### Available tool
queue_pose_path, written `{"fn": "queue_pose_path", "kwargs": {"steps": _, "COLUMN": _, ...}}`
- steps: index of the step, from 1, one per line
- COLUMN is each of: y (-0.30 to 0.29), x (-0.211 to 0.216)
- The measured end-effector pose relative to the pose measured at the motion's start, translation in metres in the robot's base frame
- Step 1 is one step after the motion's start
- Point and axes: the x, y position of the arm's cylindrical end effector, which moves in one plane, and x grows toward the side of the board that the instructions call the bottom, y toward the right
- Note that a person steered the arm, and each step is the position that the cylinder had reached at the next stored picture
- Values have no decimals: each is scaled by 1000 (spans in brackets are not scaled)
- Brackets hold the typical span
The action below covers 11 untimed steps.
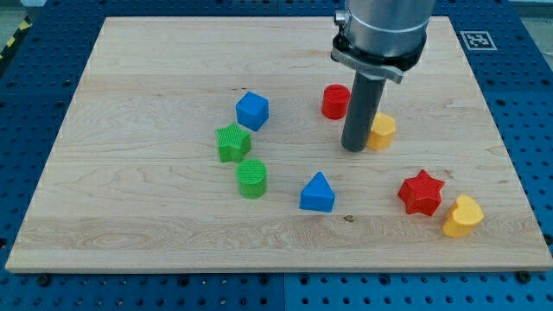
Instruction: Slide your arm to bottom right
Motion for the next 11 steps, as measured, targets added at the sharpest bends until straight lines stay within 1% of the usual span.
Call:
{"fn": "queue_pose_path", "kwargs": {"steps": 1, "y": 19, "x": 23}}
{"fn": "queue_pose_path", "kwargs": {"steps": 2, "y": 36, "x": 30}}
{"fn": "queue_pose_path", "kwargs": {"steps": 3, "y": 36, "x": 30}}
{"fn": "queue_pose_path", "kwargs": {"steps": 4, "y": 51, "x": 29}}
{"fn": "queue_pose_path", "kwargs": {"steps": 7, "y": 121, "x": 41}}
{"fn": "queue_pose_path", "kwargs": {"steps": 9, "y": 192, "x": 53}}
{"fn": "queue_pose_path", "kwargs": {"steps": 10, "y": 204, "x": 109}}
{"fn": "queue_pose_path", "kwargs": {"steps": 11, "y": 185, "x": 141}}
